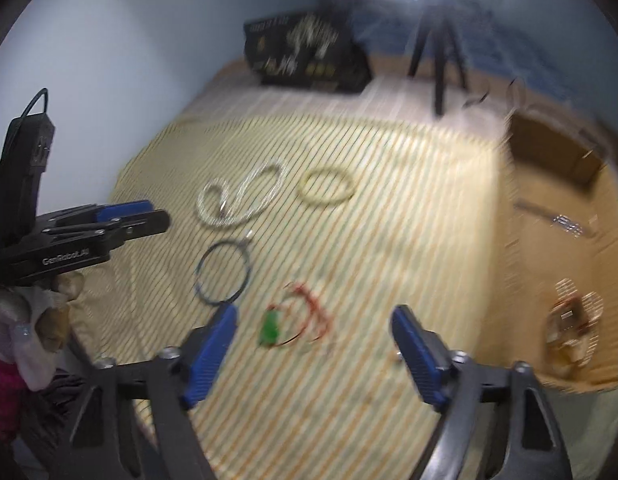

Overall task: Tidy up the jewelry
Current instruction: 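Grasp the blue bangle with left tool while right tool grasps the green jade pendant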

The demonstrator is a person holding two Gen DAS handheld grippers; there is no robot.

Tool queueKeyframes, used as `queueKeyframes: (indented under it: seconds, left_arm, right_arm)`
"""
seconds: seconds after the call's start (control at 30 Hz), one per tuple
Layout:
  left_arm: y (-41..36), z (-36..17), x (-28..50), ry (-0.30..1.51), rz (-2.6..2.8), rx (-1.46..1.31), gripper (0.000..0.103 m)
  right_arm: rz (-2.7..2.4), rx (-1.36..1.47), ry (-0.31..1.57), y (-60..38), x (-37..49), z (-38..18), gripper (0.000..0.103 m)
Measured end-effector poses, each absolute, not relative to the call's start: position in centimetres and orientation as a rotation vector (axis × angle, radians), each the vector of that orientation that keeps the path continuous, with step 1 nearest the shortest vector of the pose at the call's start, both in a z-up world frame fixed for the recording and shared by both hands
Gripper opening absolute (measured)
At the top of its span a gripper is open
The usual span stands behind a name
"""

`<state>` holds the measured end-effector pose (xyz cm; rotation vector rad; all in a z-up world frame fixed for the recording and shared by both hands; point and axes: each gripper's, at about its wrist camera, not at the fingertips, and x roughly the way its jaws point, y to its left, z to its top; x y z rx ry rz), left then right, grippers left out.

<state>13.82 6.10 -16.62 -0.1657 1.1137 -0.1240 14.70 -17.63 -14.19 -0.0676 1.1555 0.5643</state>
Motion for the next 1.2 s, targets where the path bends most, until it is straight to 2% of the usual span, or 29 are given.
queueKeyframes:
  seconds: [0.1,0.2,0.4,0.9,1.13,1.2]
  left_arm:
    - [6.3,-18.2,13.9,1.168,-0.129,-0.189,0.036]
    - [6.2,-19.3,14.1,1.213,-0.135,-0.205,0.031]
    - [6.1,-20.6,14.5,1.251,-0.124,-0.217,0.027]
    - [6.1,-23.2,15.9,1.301,-0.086,-0.206,0.021]
    - [5.8,-23.7,16.0,1.297,-0.087,-0.17,0.021]
    - [5.7,-23.7,15.9,1.288,-0.082,-0.16,0.017]
  right_arm:
    - [0.592,-0.035,1.22,-16.6,14.8,-16.1,0.065]
    - [0.607,-0.012,1.274,-15.7,14.8,-17.8,0.051]
    - [0.621,-0.037,1.314,-13.9,14.7,-19.3,0.041]
    - [0.6,-0.1,1.334,-11.4,15.5,-21.0,0.031]
    - [0.59,-0.238,1.303,-9.6,15.0,-21.7,0.027]
    - [0.592,-0.286,1.289,-9.1,14.7,-21.7,0.025]
